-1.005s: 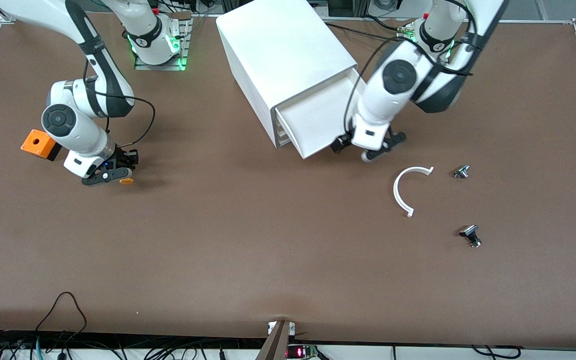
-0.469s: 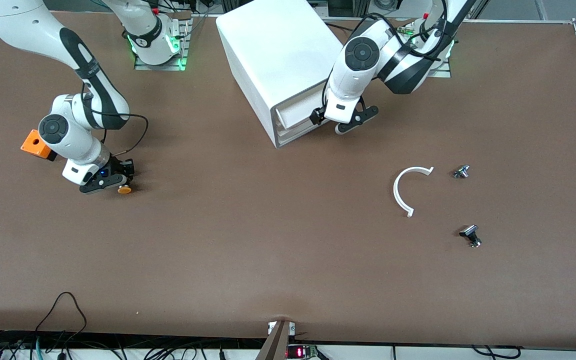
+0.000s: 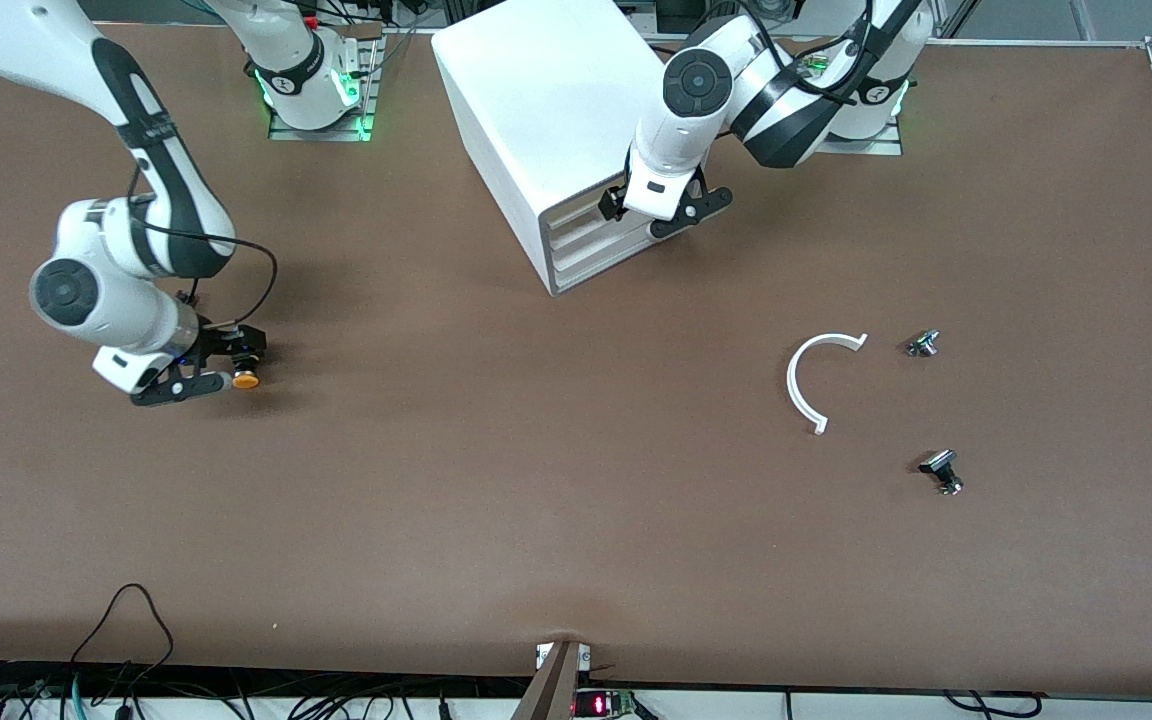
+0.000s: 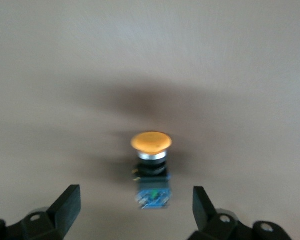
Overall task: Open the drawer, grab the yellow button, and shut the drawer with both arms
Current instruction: 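Lower the button with the right gripper while the left gripper shuts the drawer, then release the button with the right gripper while the left gripper withdraws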
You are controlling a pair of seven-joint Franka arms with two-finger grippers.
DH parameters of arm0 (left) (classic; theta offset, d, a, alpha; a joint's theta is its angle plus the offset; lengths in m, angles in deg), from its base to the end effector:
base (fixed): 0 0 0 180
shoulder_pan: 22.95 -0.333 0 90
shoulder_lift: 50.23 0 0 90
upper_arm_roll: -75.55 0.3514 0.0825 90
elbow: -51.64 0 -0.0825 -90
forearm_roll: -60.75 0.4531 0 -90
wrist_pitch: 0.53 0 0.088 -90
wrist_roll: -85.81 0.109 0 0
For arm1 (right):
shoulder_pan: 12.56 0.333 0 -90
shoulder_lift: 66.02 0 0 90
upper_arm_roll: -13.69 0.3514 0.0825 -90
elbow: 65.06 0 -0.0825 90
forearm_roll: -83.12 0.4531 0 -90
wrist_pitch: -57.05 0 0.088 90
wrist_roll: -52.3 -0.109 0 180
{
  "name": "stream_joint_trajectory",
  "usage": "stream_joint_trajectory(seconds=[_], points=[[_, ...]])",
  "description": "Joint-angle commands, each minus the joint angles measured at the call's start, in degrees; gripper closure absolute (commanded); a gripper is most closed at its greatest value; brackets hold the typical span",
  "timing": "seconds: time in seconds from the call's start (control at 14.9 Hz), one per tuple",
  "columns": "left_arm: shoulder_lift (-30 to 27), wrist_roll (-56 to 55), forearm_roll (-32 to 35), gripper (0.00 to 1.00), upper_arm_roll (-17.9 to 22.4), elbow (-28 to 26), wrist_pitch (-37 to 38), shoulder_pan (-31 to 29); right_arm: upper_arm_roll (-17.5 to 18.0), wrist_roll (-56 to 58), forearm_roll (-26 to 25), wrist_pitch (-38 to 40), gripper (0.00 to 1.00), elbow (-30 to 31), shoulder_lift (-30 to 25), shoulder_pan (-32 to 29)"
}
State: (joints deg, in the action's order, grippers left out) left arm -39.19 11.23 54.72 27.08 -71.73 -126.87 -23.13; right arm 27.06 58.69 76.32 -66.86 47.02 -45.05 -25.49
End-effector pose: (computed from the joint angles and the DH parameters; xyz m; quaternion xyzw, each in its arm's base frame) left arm 0.4019 -0.4503 0.3231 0.9583 0.2593 -0.1183 0.0188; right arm 0.6606 -0.0042 0.2670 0.9931 0.0916 -0.0736 0.0010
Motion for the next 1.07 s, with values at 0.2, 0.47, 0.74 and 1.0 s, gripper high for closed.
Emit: stream_joint_trajectory(seconds=[0.2,0.47,0.74,1.0], points=[[-1.5,9.1,-1.1,0.00,8.3,1.7,1.0,-3.2,3.1,-6.8,4.4,20.0,0.00,-18.2,0.0,0.8],[-3.6,31.3,-1.0,0.00,19.8,5.3,3.1,-4.5,5.7,-15.5,3.5,30.5,0.00,-27.0,-0.1,3.2],[-5.2,41.9,4.3,0.00,26.9,14.5,13.3,-5.2,5.6,-19.9,1.1,35.8,0.00,-33.4,-1.8,7.1],[-9.3,47.2,4.4,0.00,32.8,21.0,24.6,-5.2,5.4,-19.8,-2.9,34.4,0.00,-33.5,-4.8,7.5]])
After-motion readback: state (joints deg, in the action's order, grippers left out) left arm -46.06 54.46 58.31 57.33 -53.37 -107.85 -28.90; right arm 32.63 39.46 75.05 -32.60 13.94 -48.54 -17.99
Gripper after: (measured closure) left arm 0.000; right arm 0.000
